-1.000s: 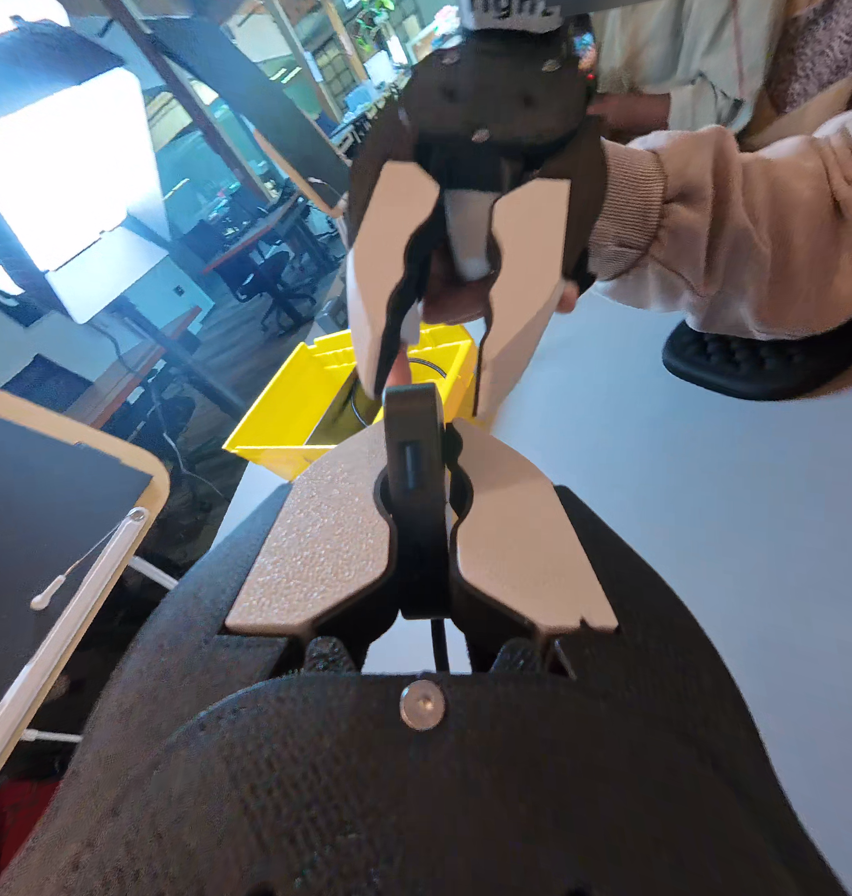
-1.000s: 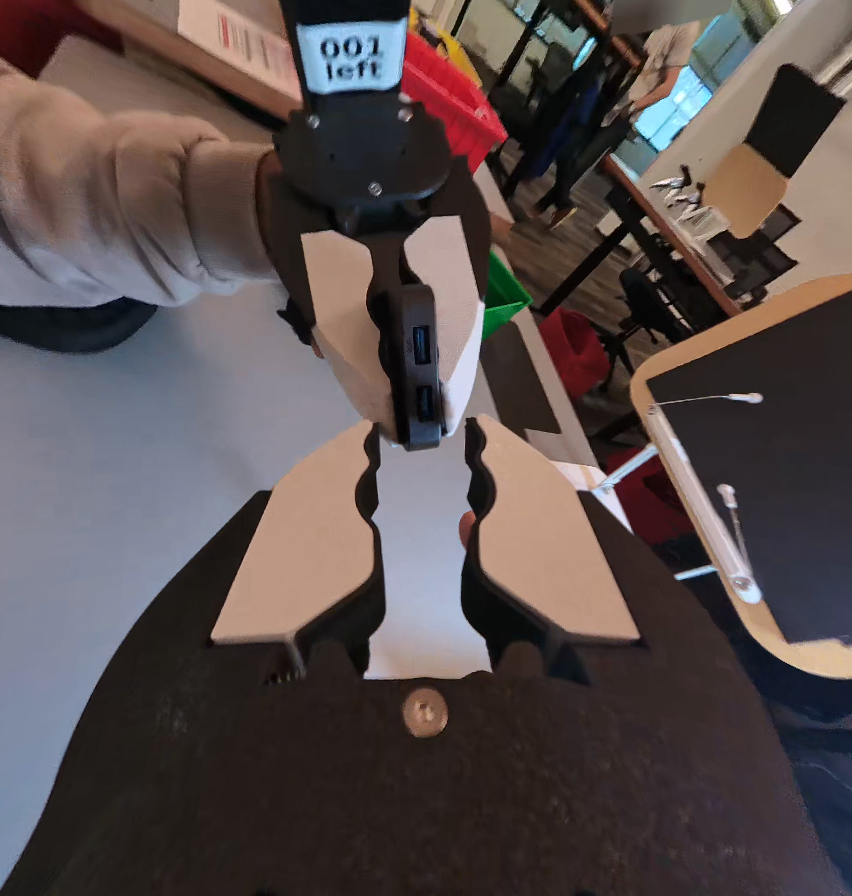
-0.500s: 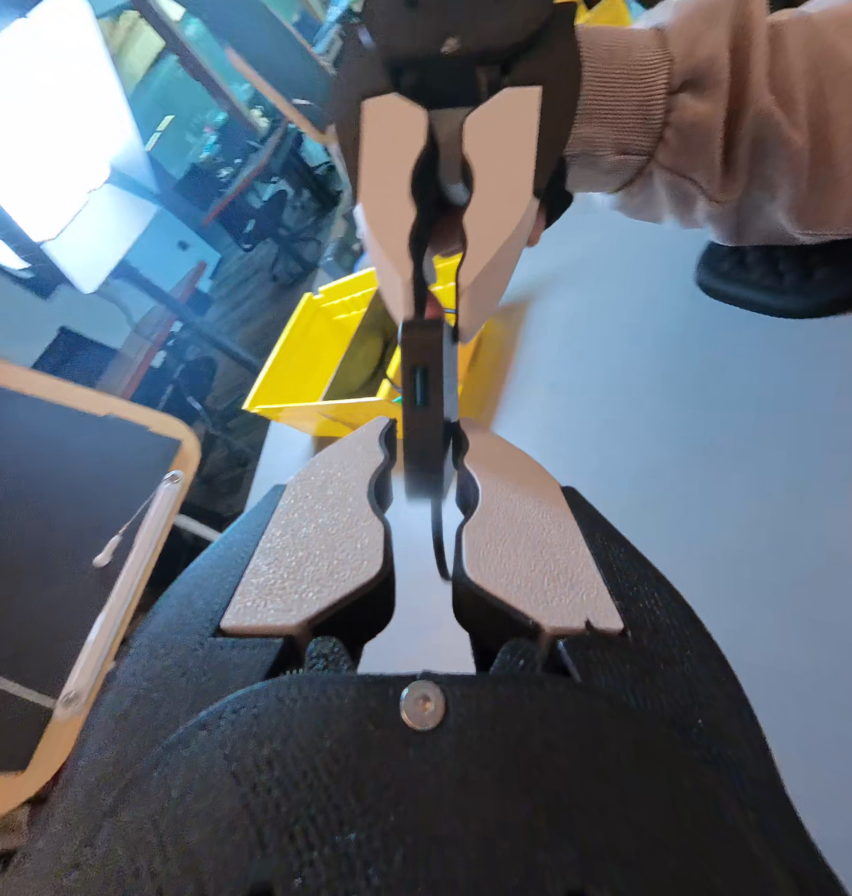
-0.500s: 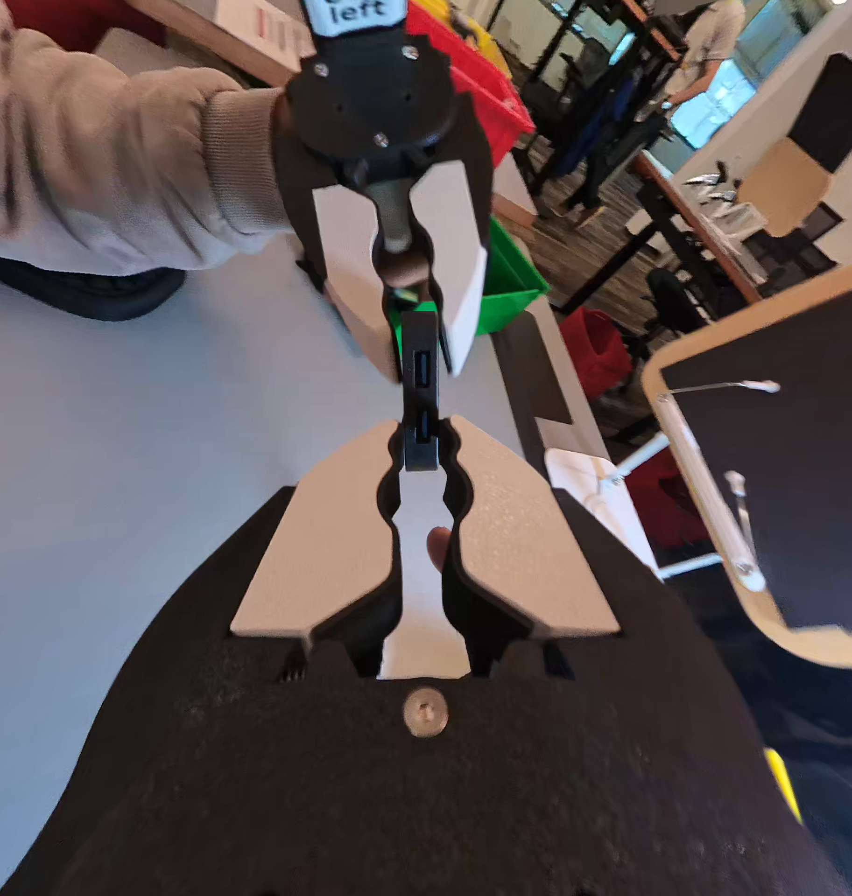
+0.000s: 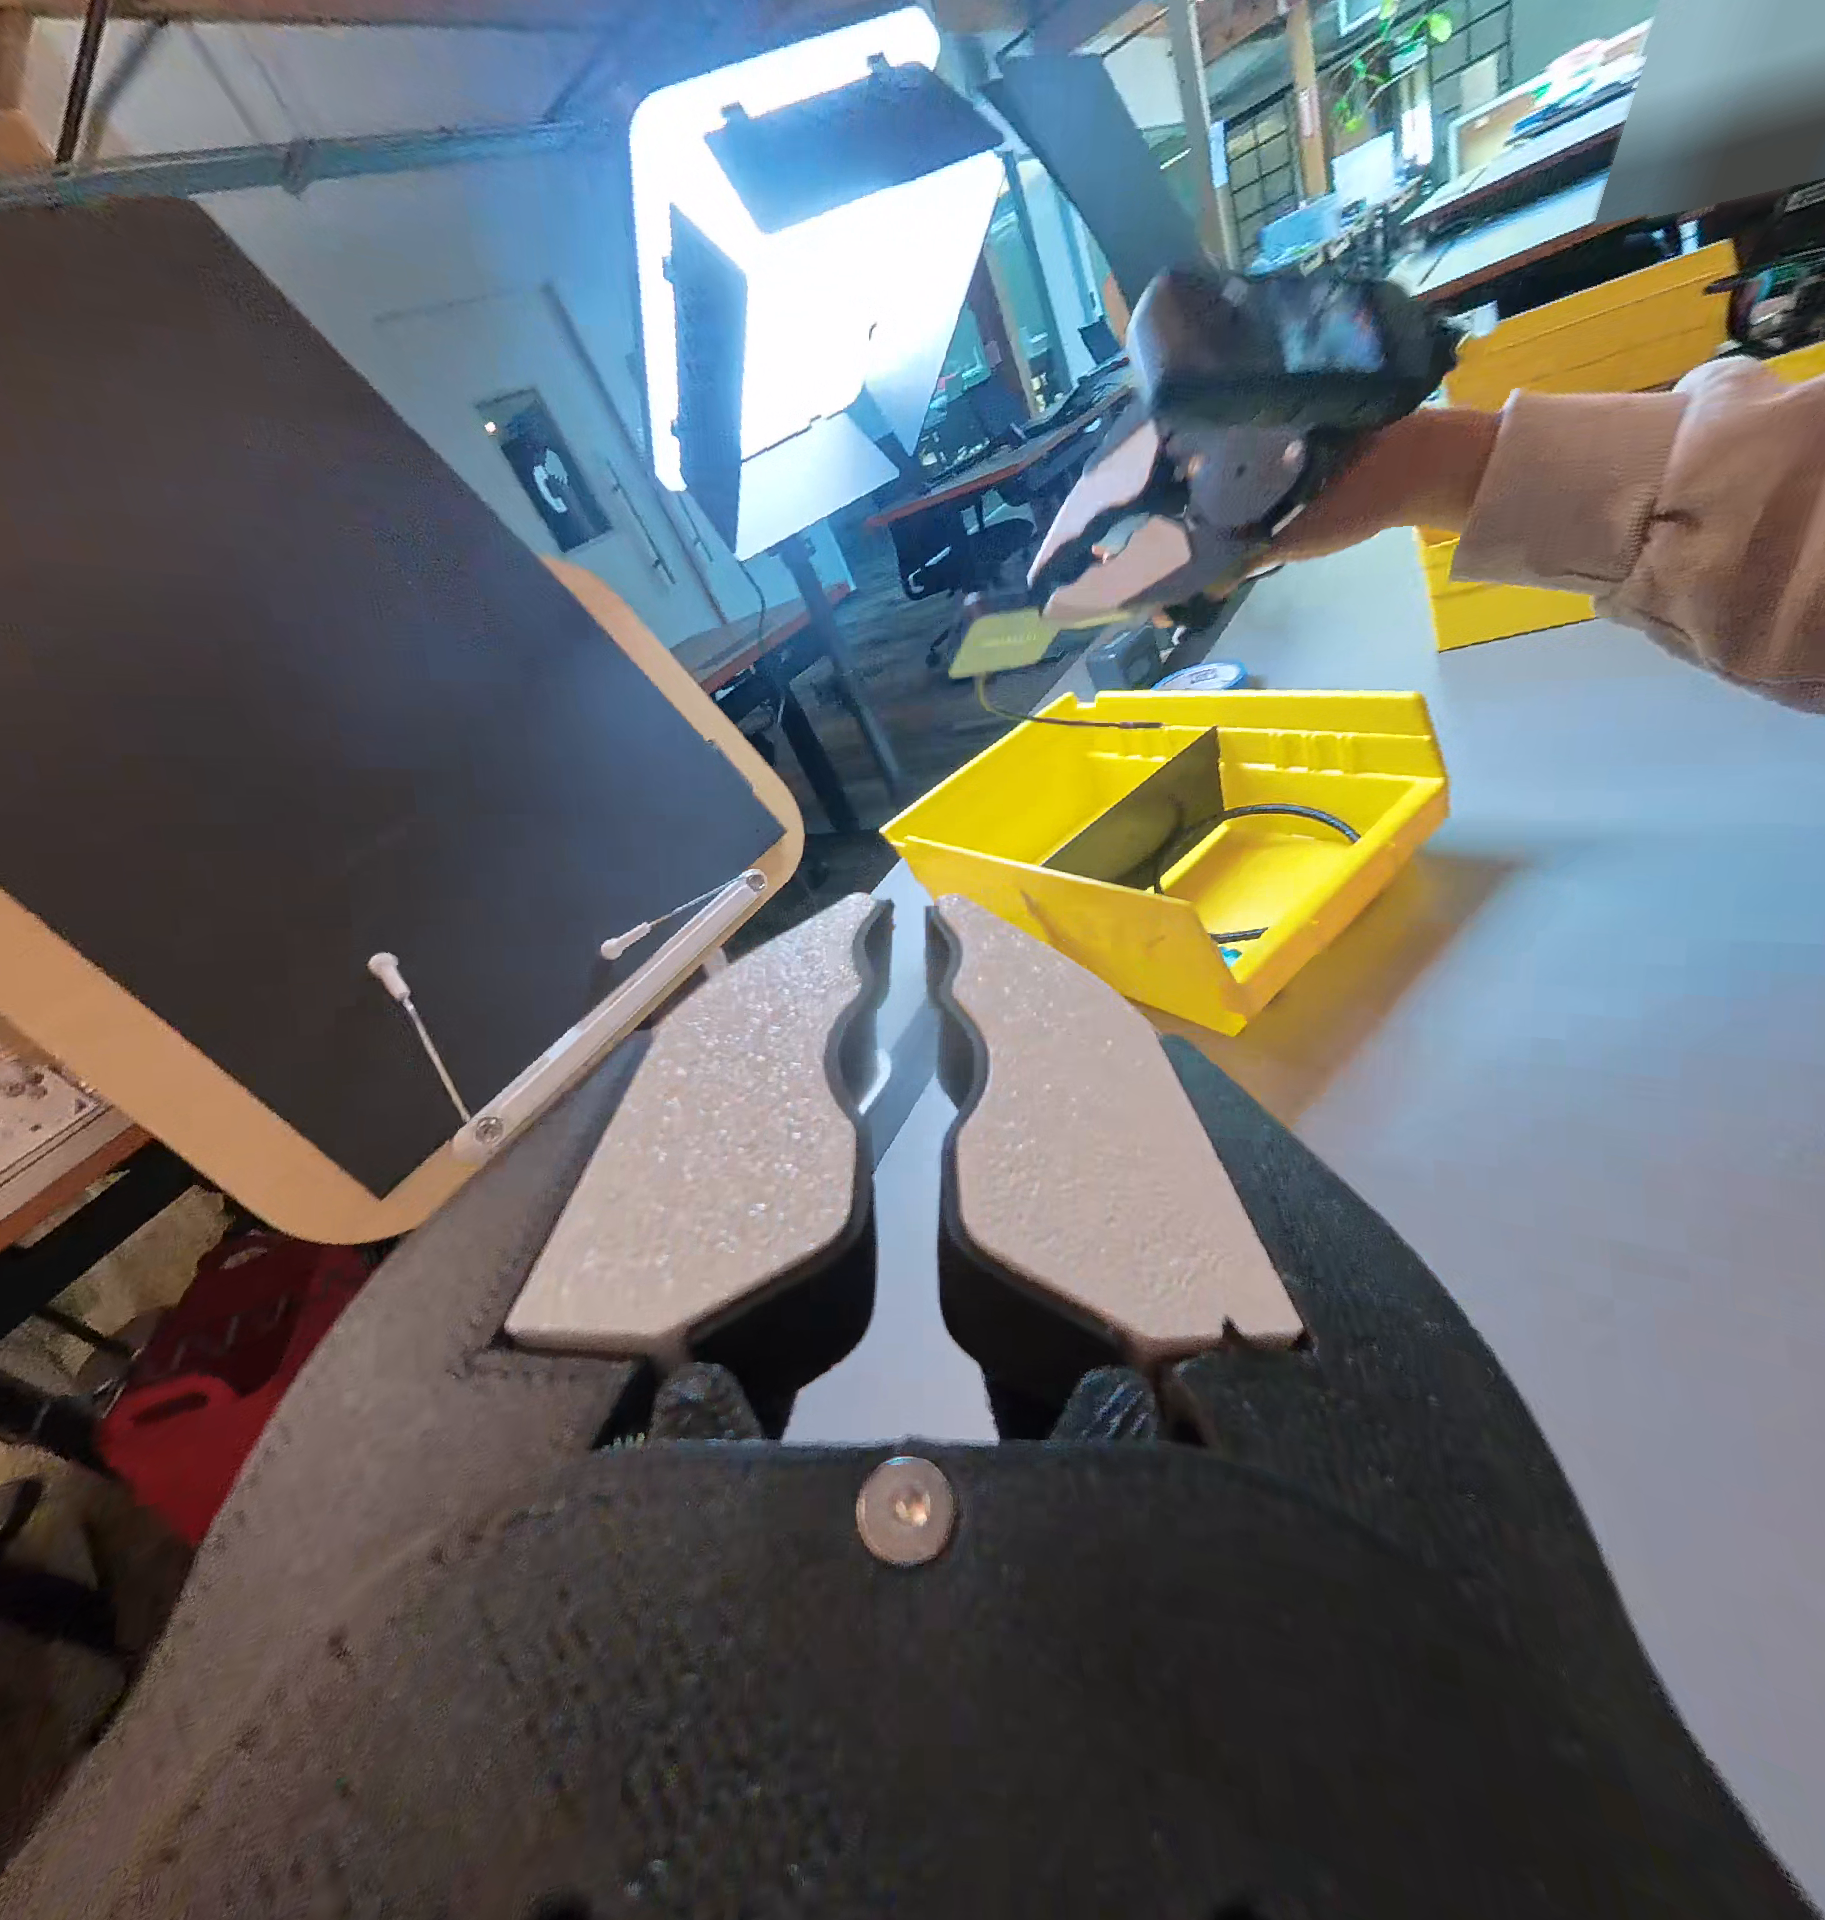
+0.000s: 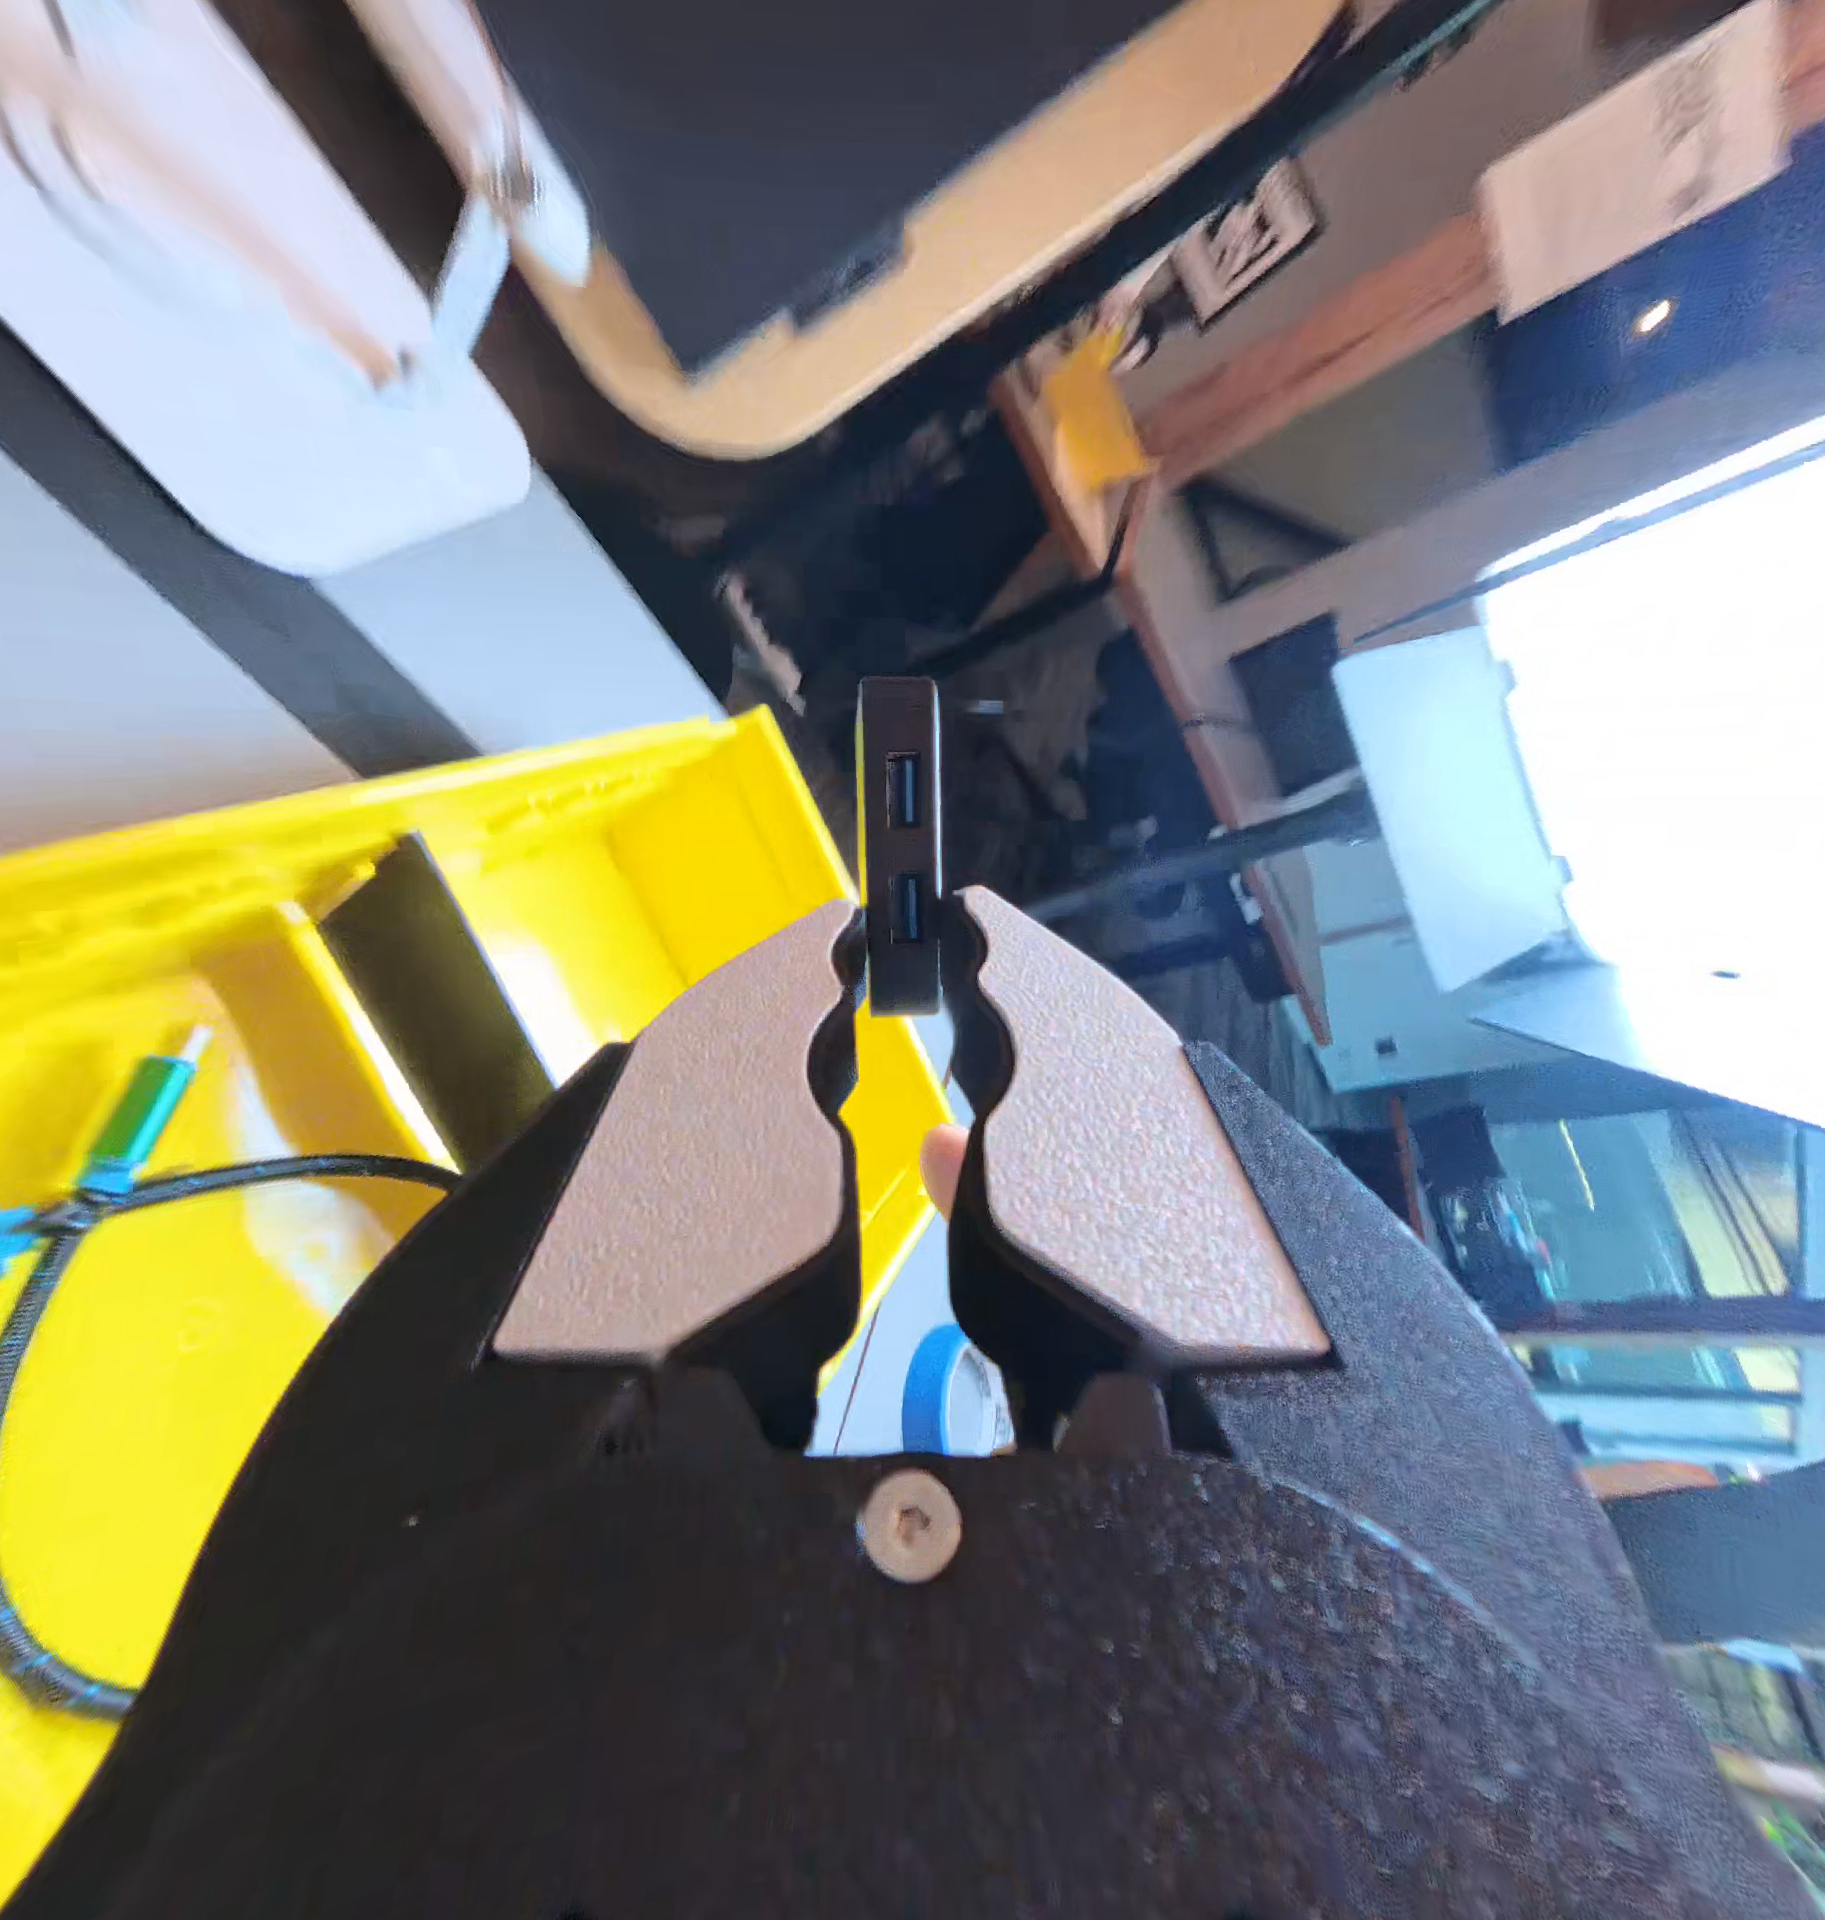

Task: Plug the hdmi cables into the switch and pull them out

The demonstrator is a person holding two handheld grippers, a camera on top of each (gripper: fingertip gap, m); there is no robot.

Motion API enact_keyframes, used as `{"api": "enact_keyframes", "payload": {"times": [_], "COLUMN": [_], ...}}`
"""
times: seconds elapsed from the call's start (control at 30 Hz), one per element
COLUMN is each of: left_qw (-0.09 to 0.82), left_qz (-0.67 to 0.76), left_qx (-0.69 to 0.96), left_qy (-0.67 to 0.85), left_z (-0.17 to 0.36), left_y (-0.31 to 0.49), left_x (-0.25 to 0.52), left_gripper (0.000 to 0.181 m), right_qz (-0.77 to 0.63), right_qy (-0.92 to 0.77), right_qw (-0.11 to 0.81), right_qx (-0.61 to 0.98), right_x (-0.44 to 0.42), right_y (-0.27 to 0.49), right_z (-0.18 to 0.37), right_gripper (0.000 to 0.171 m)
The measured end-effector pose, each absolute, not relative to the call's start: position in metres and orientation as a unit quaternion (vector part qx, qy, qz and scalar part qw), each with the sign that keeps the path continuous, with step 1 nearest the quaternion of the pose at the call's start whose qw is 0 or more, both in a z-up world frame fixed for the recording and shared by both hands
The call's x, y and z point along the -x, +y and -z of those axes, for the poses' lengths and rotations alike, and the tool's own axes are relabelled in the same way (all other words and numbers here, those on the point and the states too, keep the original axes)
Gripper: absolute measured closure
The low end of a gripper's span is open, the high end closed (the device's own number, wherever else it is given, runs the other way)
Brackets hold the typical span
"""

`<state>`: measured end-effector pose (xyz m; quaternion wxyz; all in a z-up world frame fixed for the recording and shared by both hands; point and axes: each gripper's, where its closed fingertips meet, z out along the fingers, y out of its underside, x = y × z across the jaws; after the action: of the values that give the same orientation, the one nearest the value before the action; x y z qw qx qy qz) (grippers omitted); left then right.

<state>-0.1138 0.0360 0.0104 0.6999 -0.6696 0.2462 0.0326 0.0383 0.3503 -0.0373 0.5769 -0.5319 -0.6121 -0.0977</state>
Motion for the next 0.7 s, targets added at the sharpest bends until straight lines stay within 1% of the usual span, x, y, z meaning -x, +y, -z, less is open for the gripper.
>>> {"api": "enact_keyframes", "payload": {"times": [0.07,0.17,0.23,0.3,0.37,0.5,0.57,0.63,0.7], "left_qw": [0.696,0.685,0.683,0.688,0.694,0.708,0.707,0.702,0.687], "left_qz": [-0.046,-0.068,-0.077,-0.071,-0.068,-0.074,-0.094,-0.122,-0.130], "left_qx": [0.678,0.689,0.693,0.692,0.692,0.687,0.690,0.694,0.709], "left_qy": [0.234,0.226,0.216,0.206,0.186,0.142,0.123,0.104,0.087], "left_z": [-0.007,-0.001,0.000,-0.003,-0.006,-0.015,-0.019,-0.021,-0.018], "left_y": [0.038,0.039,0.038,0.035,0.032,0.024,0.016,0.006,-0.004], "left_x": [0.123,0.135,0.144,0.151,0.160,0.182,0.197,0.215,0.232], "left_gripper": [0.178,0.178,0.179,0.179,0.179,0.178,0.178,0.176,0.175], "right_qz": [0.108,0.068,0.027,-0.039,-0.102,-0.256,-0.319,-0.351,-0.358], "right_qy": [-0.622,-0.615,-0.594,-0.567,-0.537,-0.489,-0.477,-0.473,-0.476], "right_qw": [0.539,0.489,0.490,0.503,0.531,0.574,0.585,0.597,0.605], "right_qx": [0.559,0.615,0.637,0.651,0.648,0.604,0.574,0.544,0.528], "right_x": [-0.029,-0.021,-0.018,-0.015,-0.015,-0.019,-0.022,-0.026,-0.027], "right_y": [0.374,0.389,0.390,0.380,0.364,0.303,0.267,0.240,0.225], "right_z": [0.073,0.121,0.129,0.118,0.093,0.030,0.008,-0.003,-0.002], "right_gripper": [0.158,0.157,0.154,0.149,0.147,0.146,0.146,0.147,0.148]}}
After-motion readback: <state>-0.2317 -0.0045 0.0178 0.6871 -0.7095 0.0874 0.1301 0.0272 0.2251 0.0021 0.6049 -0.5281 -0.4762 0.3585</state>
